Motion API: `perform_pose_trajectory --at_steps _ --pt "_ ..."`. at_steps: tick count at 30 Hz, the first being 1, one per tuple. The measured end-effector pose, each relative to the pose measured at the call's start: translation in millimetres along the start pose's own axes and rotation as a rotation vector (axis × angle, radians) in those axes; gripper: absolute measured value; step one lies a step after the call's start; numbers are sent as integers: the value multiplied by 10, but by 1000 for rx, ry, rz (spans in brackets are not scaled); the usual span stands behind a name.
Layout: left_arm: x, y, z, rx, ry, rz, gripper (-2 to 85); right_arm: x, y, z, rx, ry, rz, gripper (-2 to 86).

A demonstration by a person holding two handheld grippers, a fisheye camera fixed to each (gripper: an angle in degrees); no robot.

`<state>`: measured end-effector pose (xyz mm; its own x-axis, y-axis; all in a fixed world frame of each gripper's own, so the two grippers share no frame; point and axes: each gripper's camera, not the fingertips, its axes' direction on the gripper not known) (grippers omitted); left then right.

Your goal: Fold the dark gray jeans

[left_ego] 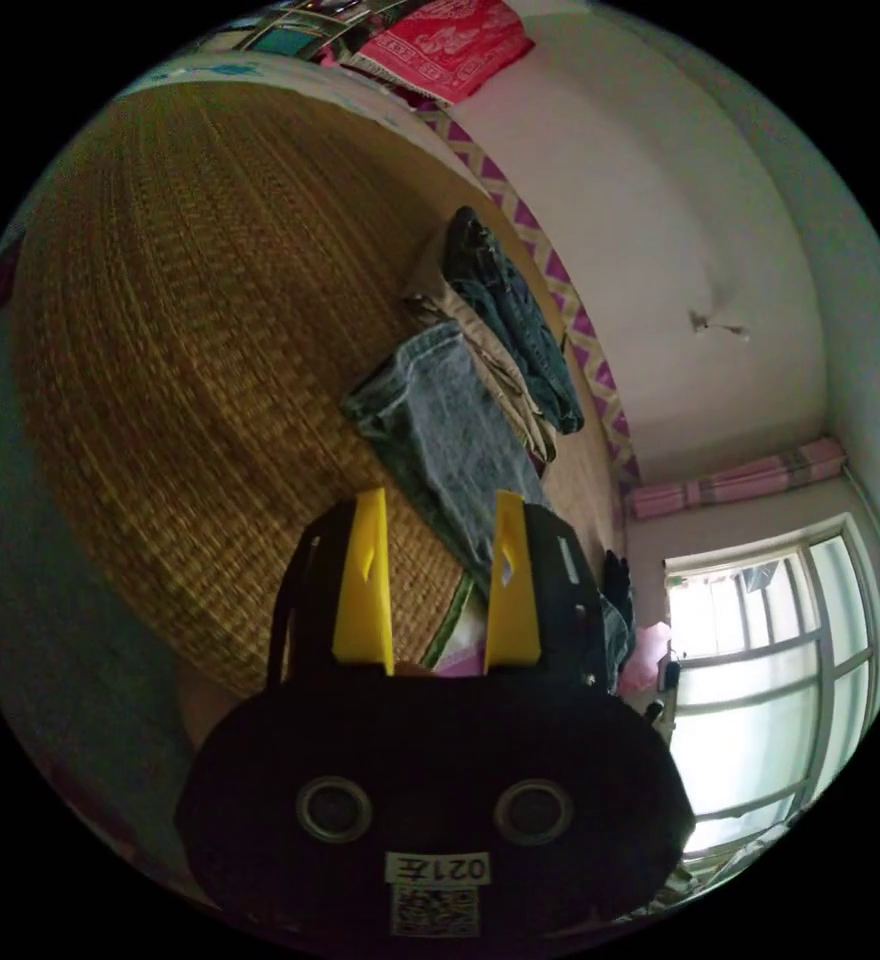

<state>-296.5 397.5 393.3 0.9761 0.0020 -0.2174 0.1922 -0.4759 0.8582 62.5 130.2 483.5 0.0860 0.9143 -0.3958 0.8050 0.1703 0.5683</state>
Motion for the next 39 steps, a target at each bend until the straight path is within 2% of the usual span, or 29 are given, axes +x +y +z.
perform_pose_trajectory --at_steps 8,10,14,17,23,26,28,30,32,34,36,39 --pt "-76 70 491 28 4 -25 96 325 110 14 5 -84 80 -6" --pt "-117 159 604 61 -14 -41 36 450 140 -10 6 -106 96 -6" --pt "-94 327 693 88 64 -4 -4 651 186 -75 10 -135 108 -7" --pt "226 524 670 123 55 103 -8 931 242 -163 21 -211 140 -7" --pt "1814 1466 769 224 -31 543 -9 1499 677 -911 218 -218 214 -7" --pt "2718 2305 1179 231 -55 796 -9 1740 1022 -1365 313 -185 248 -7" --pt "3262 3019 1749 166 -59 975 -9 1942 1315 -1630 362 -192 283 -7" --pt "3499 3505 2315 81 -63 1052 -9 2091 1531 -1765 378 -202 309 -6" --pt "3589 3930 2989 -51 -81 1113 -9 2226 1733 -1853 378 -203 333 -6" --pt "3450 4429 3982 -243 -193 1151 -9 2397 1982 -1920 381 -212 362 -6" --pt "3225 4709 4511 -338 -277 1162 -9 2528 2131 -1920 364 -225 377 -6" --pt "3158 4963 4570 -239 -278 1178 -7 2762 2334 -1920 351 -245 404 -5"
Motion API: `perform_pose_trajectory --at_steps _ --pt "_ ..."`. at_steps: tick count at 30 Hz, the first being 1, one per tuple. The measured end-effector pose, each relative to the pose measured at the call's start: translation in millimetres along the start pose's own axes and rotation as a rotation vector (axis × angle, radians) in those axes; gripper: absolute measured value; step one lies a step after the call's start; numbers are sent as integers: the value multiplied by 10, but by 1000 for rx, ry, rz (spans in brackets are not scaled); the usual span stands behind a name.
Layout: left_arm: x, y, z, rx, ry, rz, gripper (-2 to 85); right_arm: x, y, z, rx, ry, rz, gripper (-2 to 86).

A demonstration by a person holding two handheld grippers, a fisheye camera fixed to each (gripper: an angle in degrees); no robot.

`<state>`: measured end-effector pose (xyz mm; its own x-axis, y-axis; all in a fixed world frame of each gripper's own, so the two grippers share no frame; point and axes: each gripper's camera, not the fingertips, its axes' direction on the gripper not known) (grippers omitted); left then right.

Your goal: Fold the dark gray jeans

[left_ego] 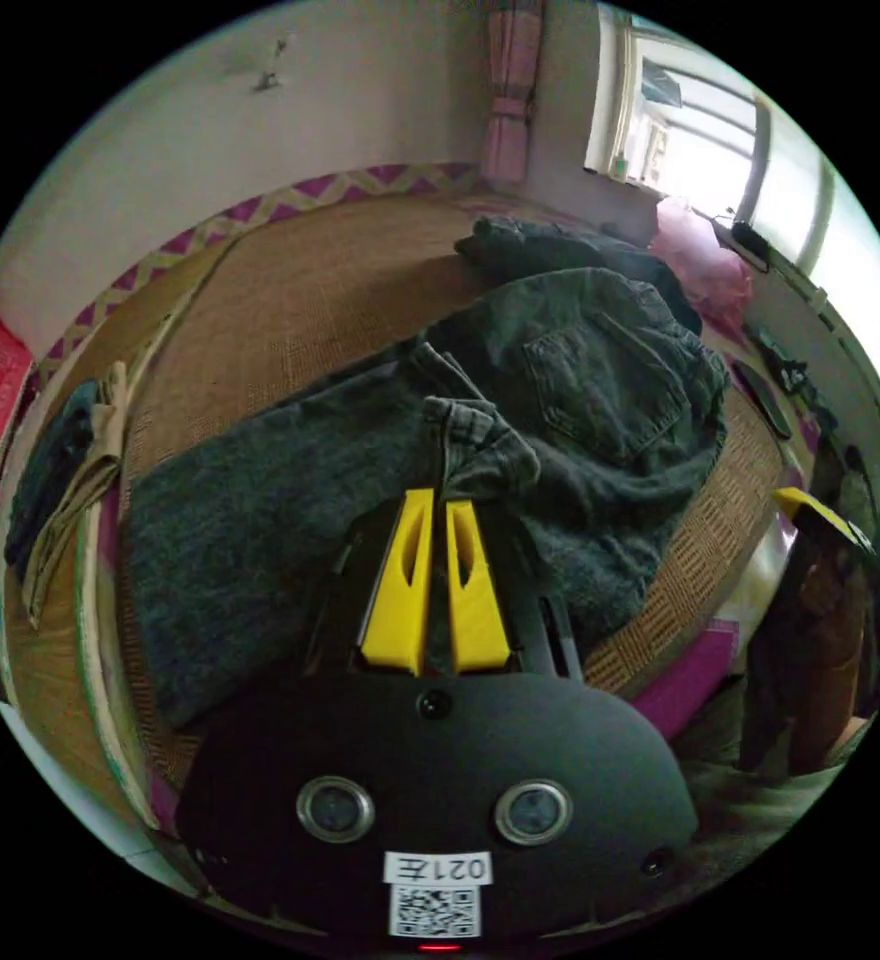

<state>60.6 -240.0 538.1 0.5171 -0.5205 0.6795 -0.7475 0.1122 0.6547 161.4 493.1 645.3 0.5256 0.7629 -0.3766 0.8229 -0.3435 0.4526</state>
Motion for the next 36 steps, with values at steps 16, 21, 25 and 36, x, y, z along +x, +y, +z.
perform_pose_trajectory --at_steps 16,21,25,36 --pt "126 277 217 88 314 143 99 1848 -592 -177 172 -18 567 137" --pt "-135 517 -87 152 322 117 66 2103 -887 106 197 -52 662 123" --pt "-556 779 -351 212 334 28 17 2207 -975 371 207 -104 727 84" --pt "-1896 1561 -776 242 323 -183 -10 -1994 -1740 520 246 -7 -216 38"
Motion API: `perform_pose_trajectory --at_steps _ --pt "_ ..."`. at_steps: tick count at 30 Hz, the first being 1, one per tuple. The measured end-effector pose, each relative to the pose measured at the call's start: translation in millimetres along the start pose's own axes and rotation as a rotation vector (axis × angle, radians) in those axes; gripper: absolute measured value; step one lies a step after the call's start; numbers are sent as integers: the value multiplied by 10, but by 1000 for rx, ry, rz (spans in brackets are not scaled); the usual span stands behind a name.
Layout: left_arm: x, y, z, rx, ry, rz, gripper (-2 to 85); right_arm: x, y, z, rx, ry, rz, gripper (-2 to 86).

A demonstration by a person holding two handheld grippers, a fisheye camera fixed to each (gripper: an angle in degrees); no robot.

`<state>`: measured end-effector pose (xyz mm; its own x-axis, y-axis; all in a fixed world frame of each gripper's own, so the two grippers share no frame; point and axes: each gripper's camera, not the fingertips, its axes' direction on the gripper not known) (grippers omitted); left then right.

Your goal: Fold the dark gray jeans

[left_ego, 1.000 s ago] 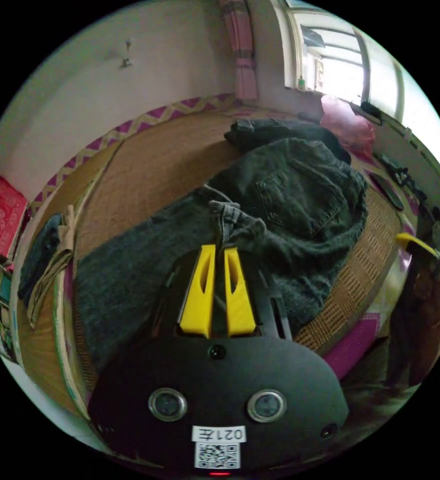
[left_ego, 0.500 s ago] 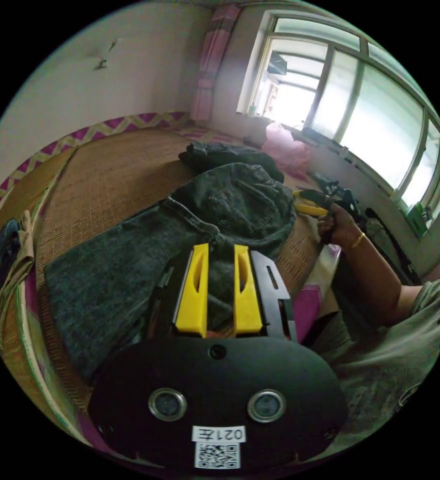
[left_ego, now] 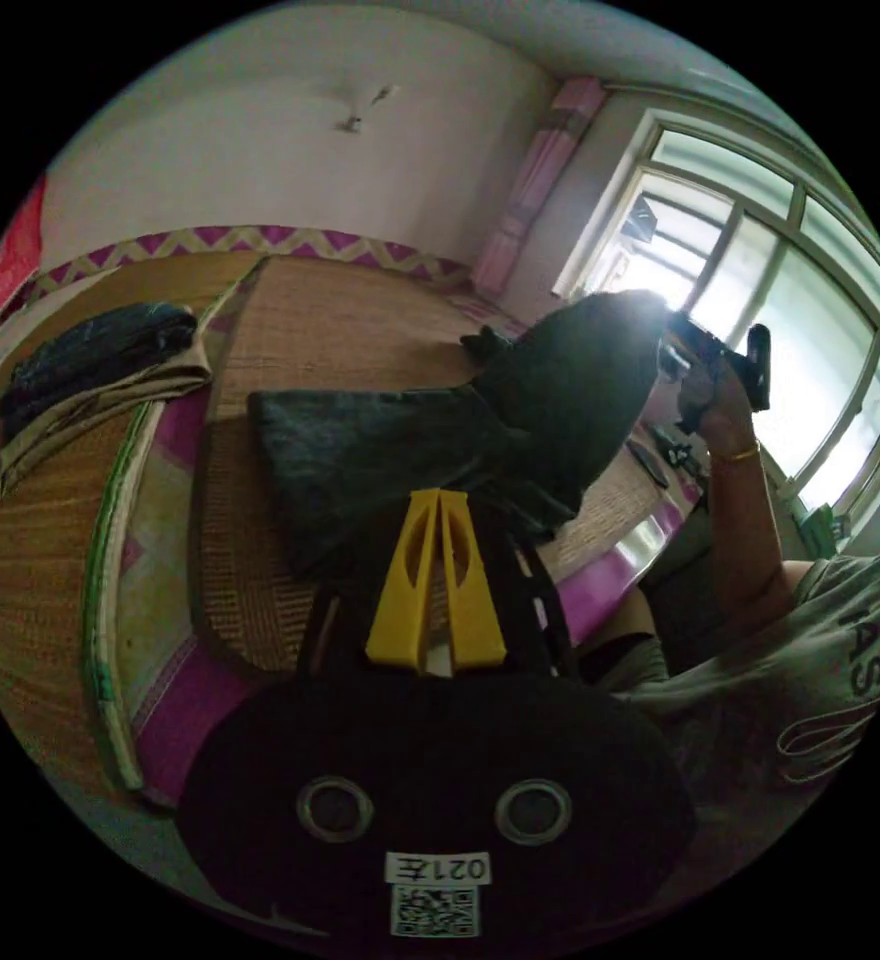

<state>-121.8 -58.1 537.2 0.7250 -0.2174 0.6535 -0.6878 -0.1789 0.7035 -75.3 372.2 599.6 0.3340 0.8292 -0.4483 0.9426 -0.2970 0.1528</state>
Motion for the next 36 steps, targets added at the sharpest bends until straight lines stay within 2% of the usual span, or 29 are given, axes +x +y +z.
perform_pose_trajectory --at_steps 4,7,11,15,17,20,21,22,24,28,29,33,36 --pt "-365 124 -312 50 -15 -69 -10 -2162 344 1041 -116 -35 -398 39" --pt "-608 188 -485 59 -25 -102 -10 -3222 1095 2024 -266 -64 -583 40" --pt "-877 211 -646 30 -53 -132 -10 -3711 2231 3347 -557 -61 -694 41" --pt "-1136 184 -852 44 -73 -172 -9 -3739 2241 3235 -420 -61 -591 38" --pt "-1222 122 -896 61 -54 -187 -9 -3820 2224 3141 -339 -30 -619 38" --pt "-1283 -51 -911 81 -32 -184 -7 -3899 2525 3479 -407 -31 -683 43" --pt "-1284 -129 -913 91 -31 -171 -6 -3852 2741 3739 -505 -41 -688 47" --pt "-1288 -208 -915 96 -42 -160 -2 -3747 2913 3853 -513 -74 -671 50" --pt "-1317 -321 -936 119 -51 -145 11 -3589 2954 3755 -451 -78 -659 61" --pt "-1568 -674 -928 120 -18 -169 79 -2881 2617 3457 -547 -279 -546 81" --pt "-1625 -728 -917 121 3 -179 84 -2705 2540 3383 -524 -274 -515 84" --pt "-2102 -1063 -737 88 101 -322 130 -1118 2068 3076 -390 -35 -219 111" --pt "-2422 -1202 -597 46 106 -439 169 144 2001 3206 -462 -20 36 123"
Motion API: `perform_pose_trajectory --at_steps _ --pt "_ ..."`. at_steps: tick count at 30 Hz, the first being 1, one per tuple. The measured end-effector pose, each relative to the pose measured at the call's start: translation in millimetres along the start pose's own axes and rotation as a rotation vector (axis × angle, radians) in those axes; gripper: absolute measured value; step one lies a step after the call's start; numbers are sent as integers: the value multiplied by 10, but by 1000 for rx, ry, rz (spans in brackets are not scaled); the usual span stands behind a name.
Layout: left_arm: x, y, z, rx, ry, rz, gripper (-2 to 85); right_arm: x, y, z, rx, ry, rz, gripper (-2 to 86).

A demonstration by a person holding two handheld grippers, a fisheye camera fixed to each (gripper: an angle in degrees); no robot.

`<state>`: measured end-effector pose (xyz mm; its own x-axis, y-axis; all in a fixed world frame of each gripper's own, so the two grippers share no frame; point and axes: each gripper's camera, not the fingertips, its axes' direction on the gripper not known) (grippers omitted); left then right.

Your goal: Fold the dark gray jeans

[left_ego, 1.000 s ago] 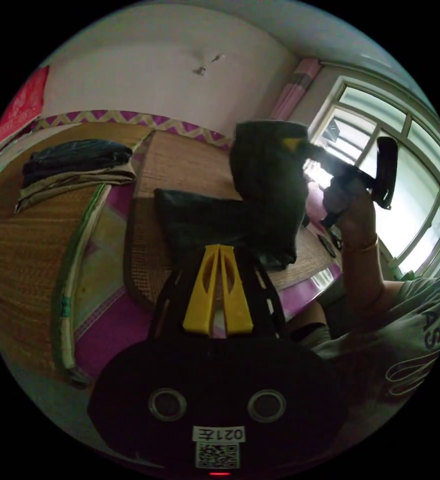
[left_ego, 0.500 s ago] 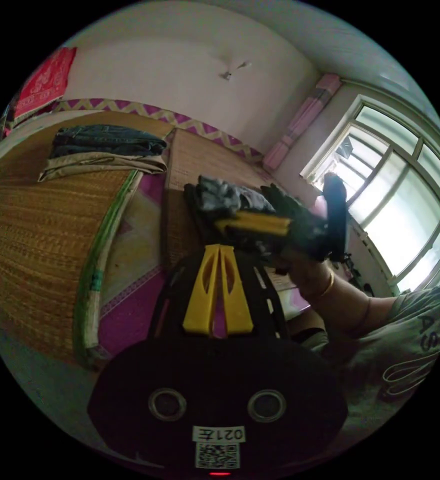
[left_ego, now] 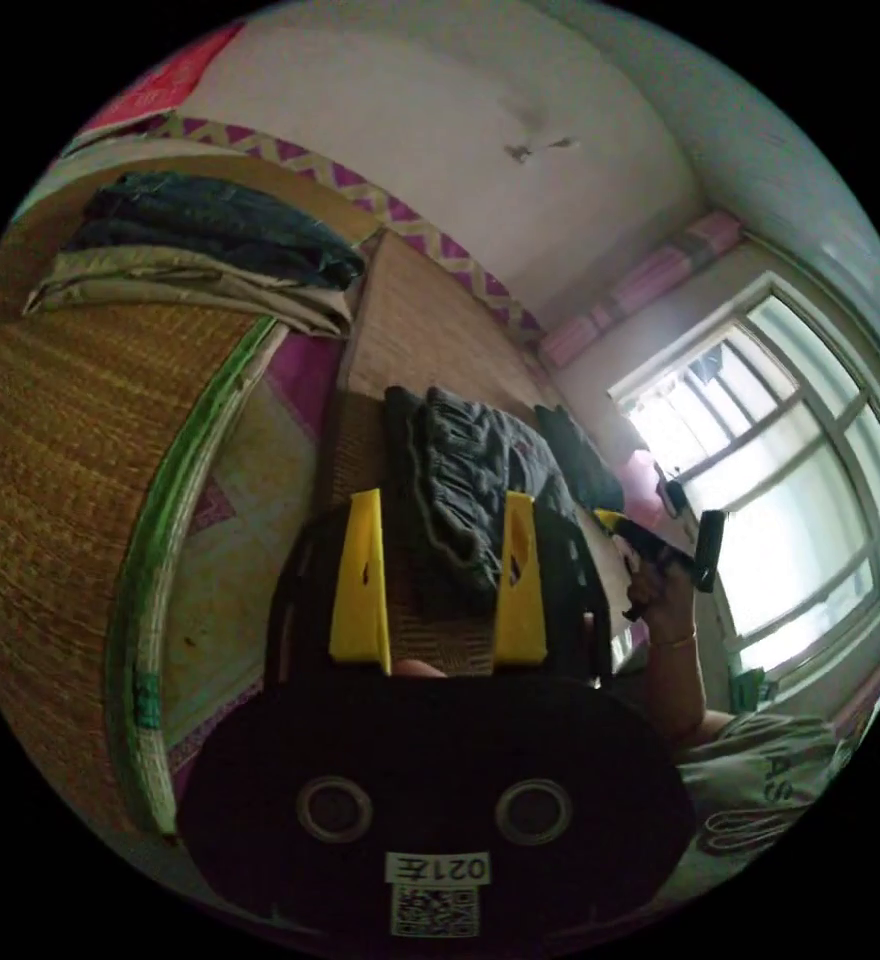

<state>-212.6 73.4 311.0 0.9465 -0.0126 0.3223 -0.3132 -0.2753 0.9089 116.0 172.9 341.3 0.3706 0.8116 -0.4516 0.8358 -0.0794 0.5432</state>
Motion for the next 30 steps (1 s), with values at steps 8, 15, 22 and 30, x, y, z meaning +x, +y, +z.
perform_pose_trajectory --at_steps 8,15,22,30 --pt "-130 -361 356 -197 66 -69 158 1836 -77 761 -175 -408 299 135" --pt "-55 -509 519 -282 79 -65 59 2212 -365 1199 -250 -446 239 74" --pt "1064 -870 311 -215 180 153 50 2790 -574 407 -90 -613 169 62" --pt "2981 -1917 1816 -274 270 378 52 4300 -1220 -1359 175 -364 190 63"
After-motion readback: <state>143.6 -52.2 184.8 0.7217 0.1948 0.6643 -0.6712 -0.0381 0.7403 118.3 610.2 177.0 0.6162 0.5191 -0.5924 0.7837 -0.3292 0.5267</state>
